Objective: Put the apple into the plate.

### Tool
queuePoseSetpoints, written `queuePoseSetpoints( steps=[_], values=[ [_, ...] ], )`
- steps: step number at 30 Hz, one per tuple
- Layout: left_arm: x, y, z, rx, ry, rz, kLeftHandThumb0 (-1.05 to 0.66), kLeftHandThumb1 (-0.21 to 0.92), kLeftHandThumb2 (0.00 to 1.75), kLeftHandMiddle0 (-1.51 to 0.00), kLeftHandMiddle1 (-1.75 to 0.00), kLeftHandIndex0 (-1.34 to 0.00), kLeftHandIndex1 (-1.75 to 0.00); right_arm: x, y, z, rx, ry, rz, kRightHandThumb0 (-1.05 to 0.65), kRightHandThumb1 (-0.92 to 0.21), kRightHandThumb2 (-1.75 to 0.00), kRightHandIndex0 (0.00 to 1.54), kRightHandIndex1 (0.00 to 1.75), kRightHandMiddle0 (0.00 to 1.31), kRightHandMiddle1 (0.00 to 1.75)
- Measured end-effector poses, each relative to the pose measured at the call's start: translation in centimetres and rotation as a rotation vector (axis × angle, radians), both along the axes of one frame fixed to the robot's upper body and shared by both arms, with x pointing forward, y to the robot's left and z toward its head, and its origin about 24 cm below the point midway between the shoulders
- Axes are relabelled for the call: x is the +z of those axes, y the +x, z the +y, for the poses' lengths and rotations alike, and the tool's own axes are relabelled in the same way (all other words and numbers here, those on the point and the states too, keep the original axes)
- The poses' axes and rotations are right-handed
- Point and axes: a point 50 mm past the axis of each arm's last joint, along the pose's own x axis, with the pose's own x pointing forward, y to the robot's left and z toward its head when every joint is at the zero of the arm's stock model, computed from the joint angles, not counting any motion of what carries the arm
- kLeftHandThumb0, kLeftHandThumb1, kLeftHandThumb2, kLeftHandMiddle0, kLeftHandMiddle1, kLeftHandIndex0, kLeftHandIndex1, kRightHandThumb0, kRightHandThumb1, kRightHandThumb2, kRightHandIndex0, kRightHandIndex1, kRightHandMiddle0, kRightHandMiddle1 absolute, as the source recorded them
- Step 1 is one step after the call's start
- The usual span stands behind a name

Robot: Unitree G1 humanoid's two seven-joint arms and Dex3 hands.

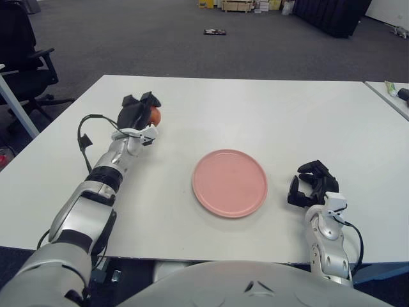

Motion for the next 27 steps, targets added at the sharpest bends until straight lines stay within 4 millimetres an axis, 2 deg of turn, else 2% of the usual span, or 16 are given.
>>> queuePoseSetpoints(
  steps=[4,12,19,27],
  values=[
    [0.7,-0.6,-0.8,-0.053,-0.008,-0.056,0.0,0.08,1.6,-0.77,-1.75,-0.58,-1.75,0.0,0.0,0.0,0.001,0.0,-0.002,-0.01,0.1,-1.75,0.93,1.75,0.74,1.61],
    [1.9,-2.5,-1.9,-0.138,-0.072,-0.113,0.0,0.08,1.59,-0.79,-1.71,-0.57,-1.75,0.0,0.0,0.0,0.002,-0.001,-0.007,-0.01,0.1,-1.75,0.93,1.75,0.74,1.61],
    [3.5,-4.6,-3.3,-0.237,-0.159,-0.123,0.0,0.0,1.63,-0.89,-1.61,-0.61,-1.75,-0.1,0.0,0.1,0.002,0.0,-0.007,-0.01,0.1,-1.75,0.94,1.75,0.74,1.61],
    [4.9,-6.3,-4.9,-0.355,-0.181,-0.216,0.0,-0.03,1.66,-0.93,-1.58,-0.64,-1.75,-0.1,0.1,0.3,0.012,0.001,-0.013,-0.01,0.09,-1.75,0.94,1.75,0.74,1.62]
  ],
)
